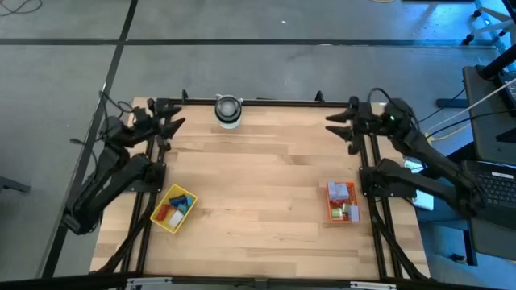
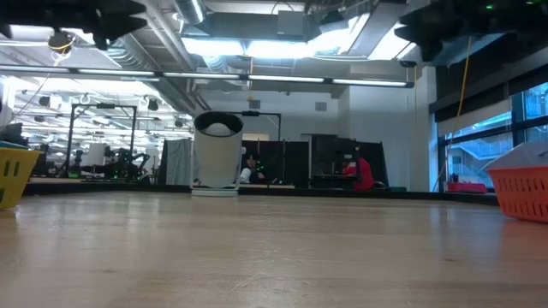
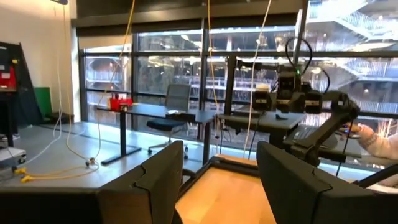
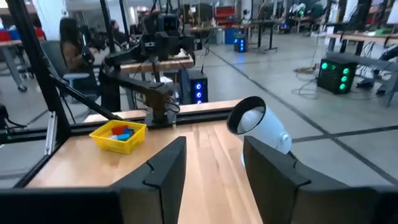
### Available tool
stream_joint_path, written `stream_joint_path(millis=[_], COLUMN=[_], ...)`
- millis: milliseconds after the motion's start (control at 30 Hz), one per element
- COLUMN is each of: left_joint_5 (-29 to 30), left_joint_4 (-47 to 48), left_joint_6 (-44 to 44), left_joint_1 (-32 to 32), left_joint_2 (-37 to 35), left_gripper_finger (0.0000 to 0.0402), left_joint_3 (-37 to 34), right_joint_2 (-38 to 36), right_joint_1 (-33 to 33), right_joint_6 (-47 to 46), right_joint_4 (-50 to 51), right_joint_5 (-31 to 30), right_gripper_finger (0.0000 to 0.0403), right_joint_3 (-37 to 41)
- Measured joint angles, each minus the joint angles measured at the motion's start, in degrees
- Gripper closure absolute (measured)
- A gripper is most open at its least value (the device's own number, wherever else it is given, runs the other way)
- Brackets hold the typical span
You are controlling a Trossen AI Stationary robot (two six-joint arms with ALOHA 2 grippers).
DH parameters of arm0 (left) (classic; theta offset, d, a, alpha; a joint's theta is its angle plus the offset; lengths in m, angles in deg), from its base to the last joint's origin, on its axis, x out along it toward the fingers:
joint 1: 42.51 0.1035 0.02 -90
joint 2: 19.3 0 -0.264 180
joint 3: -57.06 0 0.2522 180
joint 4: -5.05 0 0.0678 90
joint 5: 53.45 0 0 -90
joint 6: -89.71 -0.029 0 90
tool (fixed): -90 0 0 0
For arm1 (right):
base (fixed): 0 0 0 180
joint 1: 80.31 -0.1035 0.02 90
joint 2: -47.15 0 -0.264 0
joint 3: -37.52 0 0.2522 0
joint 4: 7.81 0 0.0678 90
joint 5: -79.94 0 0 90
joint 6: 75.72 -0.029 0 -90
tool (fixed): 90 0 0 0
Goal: Pick & Place Office items
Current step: Return to Home Position
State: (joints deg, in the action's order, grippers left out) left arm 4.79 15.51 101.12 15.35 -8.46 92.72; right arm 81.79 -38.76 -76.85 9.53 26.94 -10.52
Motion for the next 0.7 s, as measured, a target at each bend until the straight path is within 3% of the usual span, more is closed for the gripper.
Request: stream_joint_path(millis=[200,367,567,700], left_joint_5=[3.6,5.0,5.8,10.4], left_joint_4=[3.1,4.3,-6.2,-6.9], left_joint_6=[6.5,10.2,15.1,14.0], left_joint_1=[0.0,0.0,-2.5,-6.5], left_joint_2=[-6.4,-8.1,-9.7,-9.7], left_gripper_finger=[0.0201,0.0201,0.0201,0.0201], left_joint_3=[0.0,-3.0,-10.2,-12.8], right_joint_2=[-11.6,-18.1,-20.5,-20.5], right_joint_1=[0.2,0.3,0.2,0.2], right_joint_6=[-5.1,-9.1,-12.2,-12.1], right_joint_4=[-1.6,-1.5,-2.2,-2.4], right_joint_5=[-2.9,-13.6,-20.3,-24.2], right_gripper_finger=[0.0240,0.0240,0.0241,0.0241], right_joint_3=[6.4,12.6,17.0,18.6])
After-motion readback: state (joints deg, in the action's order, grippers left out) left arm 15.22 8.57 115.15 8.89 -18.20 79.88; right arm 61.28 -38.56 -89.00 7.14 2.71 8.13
